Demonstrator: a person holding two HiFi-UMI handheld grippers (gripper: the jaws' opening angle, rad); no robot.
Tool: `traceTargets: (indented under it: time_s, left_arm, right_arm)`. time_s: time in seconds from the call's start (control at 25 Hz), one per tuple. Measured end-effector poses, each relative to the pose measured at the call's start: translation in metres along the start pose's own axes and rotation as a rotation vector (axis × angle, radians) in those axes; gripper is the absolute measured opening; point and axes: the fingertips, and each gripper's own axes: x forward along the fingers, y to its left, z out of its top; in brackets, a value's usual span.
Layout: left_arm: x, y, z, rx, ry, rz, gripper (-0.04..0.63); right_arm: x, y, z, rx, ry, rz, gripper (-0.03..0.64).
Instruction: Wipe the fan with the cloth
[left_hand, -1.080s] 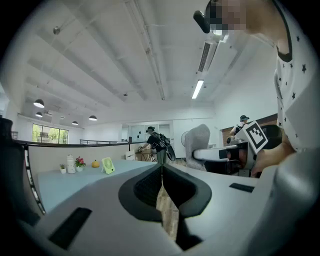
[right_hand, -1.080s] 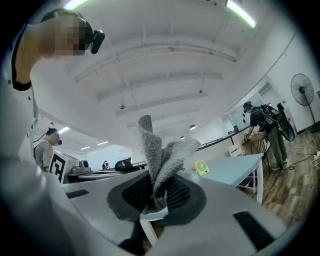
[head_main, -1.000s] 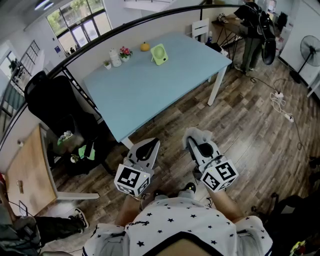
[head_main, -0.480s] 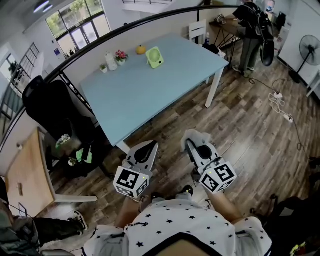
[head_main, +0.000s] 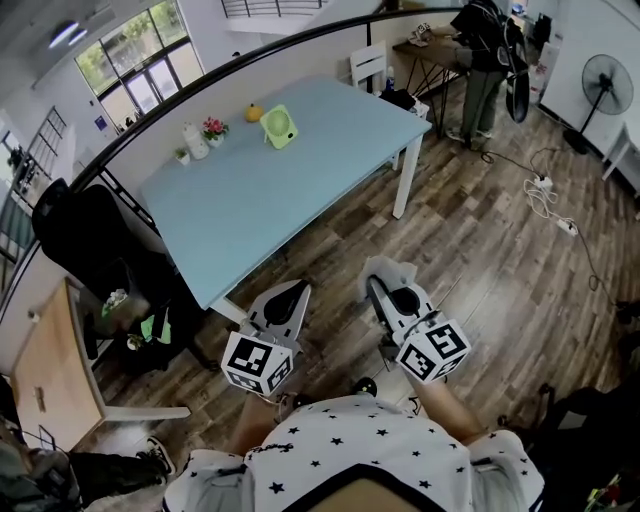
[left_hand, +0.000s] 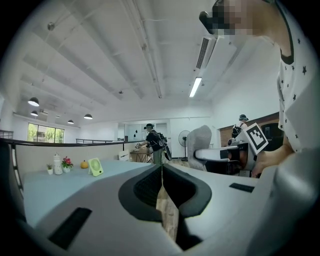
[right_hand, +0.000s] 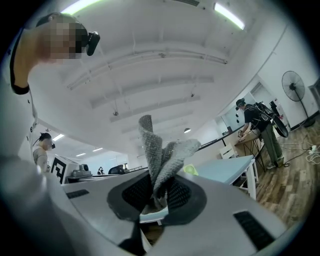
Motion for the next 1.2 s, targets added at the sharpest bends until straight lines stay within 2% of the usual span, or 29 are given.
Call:
traceTargets:
  time_s: [0.24, 0.56, 1.2]
  left_arm:
    - [0.024, -0.018, 0.004, 0.012, 0.000, -0.013, 0.031]
    - [0.037, -0.025, -0.005, -0.027, 0.015, -0.016, 0.031]
    - [0.096, 0.008, -0.005, -0.047, -0.007, -0.064, 0.032]
  right_arm:
    - [-0.007, -0.021, 0.003, 0.015, 0.013, 0.015, 0.048]
    - [-0.014, -0.040, -0.002, 0.036, 0.030, 0.003, 0.049]
    - [0.026, -0.085, 0.003, 0.015, 0.048, -0.044, 0.048]
